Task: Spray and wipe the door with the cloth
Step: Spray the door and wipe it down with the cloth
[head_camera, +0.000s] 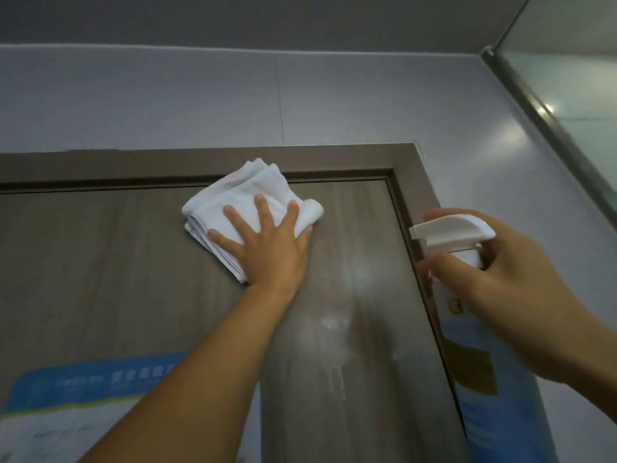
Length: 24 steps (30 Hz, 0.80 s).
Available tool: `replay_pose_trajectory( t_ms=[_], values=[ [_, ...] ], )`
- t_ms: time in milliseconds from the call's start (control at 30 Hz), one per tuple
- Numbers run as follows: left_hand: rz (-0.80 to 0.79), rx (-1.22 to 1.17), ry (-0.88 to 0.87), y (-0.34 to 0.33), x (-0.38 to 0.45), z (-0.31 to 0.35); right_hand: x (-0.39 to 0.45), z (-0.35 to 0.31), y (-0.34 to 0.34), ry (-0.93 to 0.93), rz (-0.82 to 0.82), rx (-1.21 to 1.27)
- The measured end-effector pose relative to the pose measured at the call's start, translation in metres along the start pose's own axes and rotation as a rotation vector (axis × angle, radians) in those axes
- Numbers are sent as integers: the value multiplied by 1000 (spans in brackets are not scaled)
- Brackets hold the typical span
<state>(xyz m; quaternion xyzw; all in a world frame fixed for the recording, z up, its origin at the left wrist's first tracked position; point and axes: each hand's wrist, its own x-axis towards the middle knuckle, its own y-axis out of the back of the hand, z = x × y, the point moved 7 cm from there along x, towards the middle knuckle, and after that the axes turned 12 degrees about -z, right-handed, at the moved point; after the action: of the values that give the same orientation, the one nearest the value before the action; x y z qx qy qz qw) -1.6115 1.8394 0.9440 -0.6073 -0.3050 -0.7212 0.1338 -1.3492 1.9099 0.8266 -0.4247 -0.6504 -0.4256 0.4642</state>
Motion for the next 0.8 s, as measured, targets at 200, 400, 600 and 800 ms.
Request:
replay_pose_trajectory(
  t_ms=[200, 400, 600, 800],
  values=[
    [17, 91, -293, -36, -42, 94, -17, 15, 48, -20, 44, -22],
    [108, 273, -766, -59, -93, 109, -19, 14, 55, -34, 74, -18],
    [83, 337, -726, -31, -47, 44, -13, -7, 26, -19, 11, 20],
    [-31, 185, -435, 10, -14, -81, -1, -33, -23, -35, 3, 84]
  ],
)
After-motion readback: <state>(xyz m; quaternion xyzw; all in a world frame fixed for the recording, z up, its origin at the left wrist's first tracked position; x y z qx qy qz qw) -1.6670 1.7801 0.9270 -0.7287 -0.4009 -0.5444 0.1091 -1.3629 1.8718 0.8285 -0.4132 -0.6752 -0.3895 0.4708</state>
